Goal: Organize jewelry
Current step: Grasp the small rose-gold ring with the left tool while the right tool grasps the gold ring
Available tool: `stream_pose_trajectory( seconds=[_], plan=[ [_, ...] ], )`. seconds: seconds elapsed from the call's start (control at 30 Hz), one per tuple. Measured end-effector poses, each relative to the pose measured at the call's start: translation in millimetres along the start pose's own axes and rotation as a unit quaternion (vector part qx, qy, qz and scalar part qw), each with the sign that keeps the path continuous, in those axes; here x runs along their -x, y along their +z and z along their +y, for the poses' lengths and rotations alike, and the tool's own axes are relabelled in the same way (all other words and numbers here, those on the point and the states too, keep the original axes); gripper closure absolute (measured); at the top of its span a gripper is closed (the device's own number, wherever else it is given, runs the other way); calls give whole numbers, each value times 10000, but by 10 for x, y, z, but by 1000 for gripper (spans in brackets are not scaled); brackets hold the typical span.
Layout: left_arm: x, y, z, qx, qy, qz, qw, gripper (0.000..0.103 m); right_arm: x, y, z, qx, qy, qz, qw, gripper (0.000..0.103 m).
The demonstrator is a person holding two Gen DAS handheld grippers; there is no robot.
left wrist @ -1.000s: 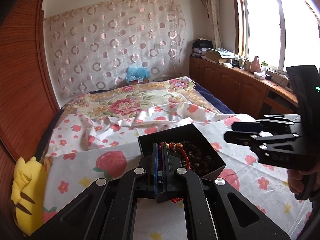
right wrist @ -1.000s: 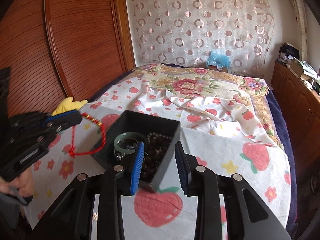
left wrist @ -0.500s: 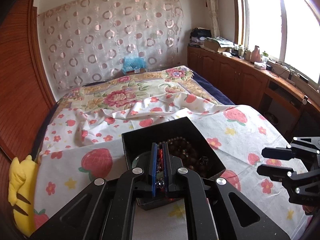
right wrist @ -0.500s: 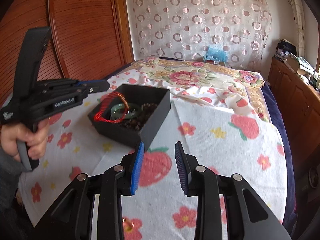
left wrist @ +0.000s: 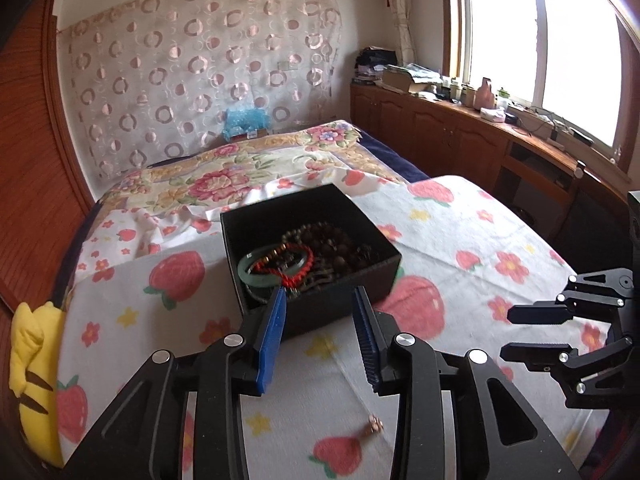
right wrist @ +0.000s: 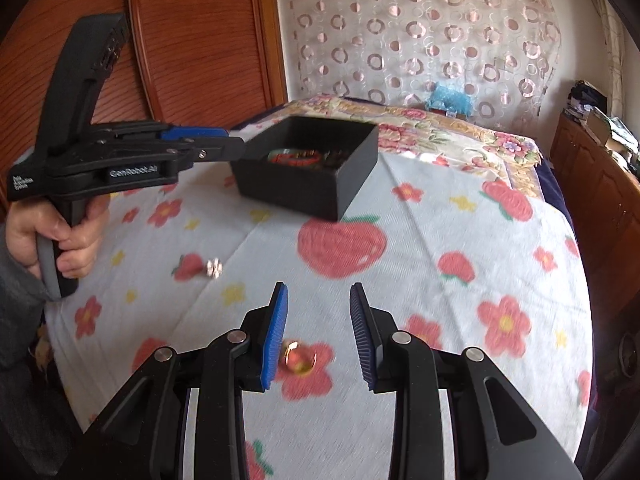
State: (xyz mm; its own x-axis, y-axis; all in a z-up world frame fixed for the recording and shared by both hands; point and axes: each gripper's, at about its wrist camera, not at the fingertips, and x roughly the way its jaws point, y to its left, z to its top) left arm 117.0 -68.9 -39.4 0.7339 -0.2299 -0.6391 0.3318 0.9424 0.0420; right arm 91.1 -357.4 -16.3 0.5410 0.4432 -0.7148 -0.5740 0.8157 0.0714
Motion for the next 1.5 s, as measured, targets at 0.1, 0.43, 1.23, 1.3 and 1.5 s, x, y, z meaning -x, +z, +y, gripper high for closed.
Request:
stream_pose_trajectory(
  seconds=[0.1,0.43,1.23,1.3,1.5],
  plan=[
    [-1,-120,-20,-18,-37,116,9999,70,-59,-81,54,82,-27,143,9999,68],
    [-45,-493,-51,-18,-165,513,9985,70,-203,-197,145,302,-6,468,9984,66],
    [-175,-674,-266,-241,-372,843,9955,70,-178,-212,133,417,-174,436,9980,78],
    [-212,-684,-282,-268,-371,879,9951,70,-166,-204,127,409,-178,416,9981,79],
    [-196,-697,-311,-327,-397,837,9952,93,-157,-201,131,406,-198,377,9983,78]
  ],
)
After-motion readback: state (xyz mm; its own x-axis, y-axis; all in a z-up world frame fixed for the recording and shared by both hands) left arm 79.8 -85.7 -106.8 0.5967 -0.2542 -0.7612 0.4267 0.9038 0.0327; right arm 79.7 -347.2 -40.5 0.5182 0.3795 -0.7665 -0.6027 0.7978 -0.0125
